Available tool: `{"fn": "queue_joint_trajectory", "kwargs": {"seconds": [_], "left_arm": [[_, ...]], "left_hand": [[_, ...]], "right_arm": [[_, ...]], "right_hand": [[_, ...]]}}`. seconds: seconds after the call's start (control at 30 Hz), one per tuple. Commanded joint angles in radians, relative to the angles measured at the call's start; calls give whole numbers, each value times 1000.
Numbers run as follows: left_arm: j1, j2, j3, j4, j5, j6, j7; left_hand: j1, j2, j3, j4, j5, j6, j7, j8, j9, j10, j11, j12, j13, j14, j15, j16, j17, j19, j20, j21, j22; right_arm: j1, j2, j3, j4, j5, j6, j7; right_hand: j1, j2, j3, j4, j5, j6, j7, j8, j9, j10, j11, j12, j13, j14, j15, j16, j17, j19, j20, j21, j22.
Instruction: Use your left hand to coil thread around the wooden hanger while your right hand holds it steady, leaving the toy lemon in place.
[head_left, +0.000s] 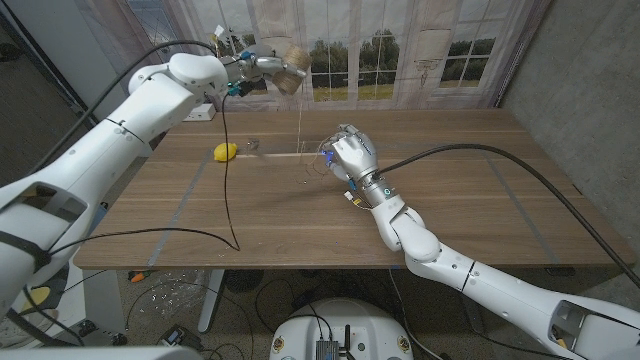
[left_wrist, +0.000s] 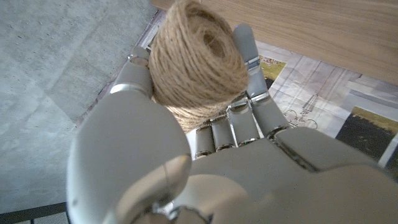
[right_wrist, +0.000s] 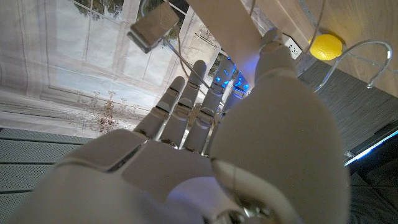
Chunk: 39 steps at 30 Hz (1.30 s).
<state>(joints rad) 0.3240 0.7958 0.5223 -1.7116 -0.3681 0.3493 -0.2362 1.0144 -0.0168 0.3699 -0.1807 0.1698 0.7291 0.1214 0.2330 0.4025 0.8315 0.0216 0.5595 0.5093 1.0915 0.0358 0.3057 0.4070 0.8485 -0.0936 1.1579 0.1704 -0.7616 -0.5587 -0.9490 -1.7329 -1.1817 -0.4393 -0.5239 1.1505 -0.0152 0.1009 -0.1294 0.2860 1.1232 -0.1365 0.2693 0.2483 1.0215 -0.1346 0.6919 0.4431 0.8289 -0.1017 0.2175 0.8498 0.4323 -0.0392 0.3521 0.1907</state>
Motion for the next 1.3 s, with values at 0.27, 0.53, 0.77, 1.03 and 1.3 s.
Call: {"fn": "queue_joint_trajectory", "kwargs": {"seconds": [0.27, 0.53, 0.77, 1.03, 1.3], "left_arm": [[2, 2, -14, -88, -5, -129, -87], [15, 9, -26, -116, -27, -158, -122], [25, 10, -32, -123, -51, -183, -155], [38, 4, -29, -109, -75, -207, -186], [50, 1, -27, -89, -118, -227, -238]], "left_hand": [[93, 161, 253, 20, 0, 221, -50, 3, 5, 138, -133, 71, 92, 240, -262, -1, 3, 11, -60, 4, 3], [93, 160, 252, 20, 0, 222, -50, 1, 4, 139, -134, 70, 91, 240, -262, -2, 2, 11, -60, 4, 3], [92, 161, 252, 21, 0, 221, -50, 1, 6, 139, -134, 70, 93, 241, -261, -2, 4, 9, -60, 4, 3], [92, 161, 253, 20, 0, 223, -51, 0, 5, 139, -131, 69, 93, 240, -262, -3, 4, 9, -61, 4, 3], [92, 161, 253, 19, 1, 222, -51, -1, 6, 139, -135, 69, 94, 241, -262, -4, 6, 10, -60, 5, 3]], "right_arm": [[67, 74, -29, 39, -41, -73, 280], [90, 129, -37, 68, -51, -171, 377], [121, 186, -50, 111, -58, -285, 460], [154, 226, -68, 150, -41, -382, 512], [181, 269, -63, 180, 18, -471, 496]], "right_hand": [[162, 166, 2, 4, 9, 5, -4, 6, 5, 27, -23, 2, 2, 12, -140, 2, 6, -6, -3, 0, 3], [163, 167, 2, 4, 10, 5, 3, 7, 5, 27, -20, 2, 5, 11, -138, 0, 7, -8, 4, -1, 3], [158, 168, 1, 8, 11, 3, 8, 7, 5, 28, -16, 0, 2, 9, -136, -2, 8, -13, 11, -3, 3], [154, 171, 3, 11, 13, 4, 15, 8, 6, 31, -11, 0, 1, 10, -136, -5, 5, -21, 23, -7, 3], [149, 174, 5, 14, 13, 7, 30, 8, 3, 42, -2, 0, -6, 27, -134, 0, 7, -18, 28, -7, 3]]}}
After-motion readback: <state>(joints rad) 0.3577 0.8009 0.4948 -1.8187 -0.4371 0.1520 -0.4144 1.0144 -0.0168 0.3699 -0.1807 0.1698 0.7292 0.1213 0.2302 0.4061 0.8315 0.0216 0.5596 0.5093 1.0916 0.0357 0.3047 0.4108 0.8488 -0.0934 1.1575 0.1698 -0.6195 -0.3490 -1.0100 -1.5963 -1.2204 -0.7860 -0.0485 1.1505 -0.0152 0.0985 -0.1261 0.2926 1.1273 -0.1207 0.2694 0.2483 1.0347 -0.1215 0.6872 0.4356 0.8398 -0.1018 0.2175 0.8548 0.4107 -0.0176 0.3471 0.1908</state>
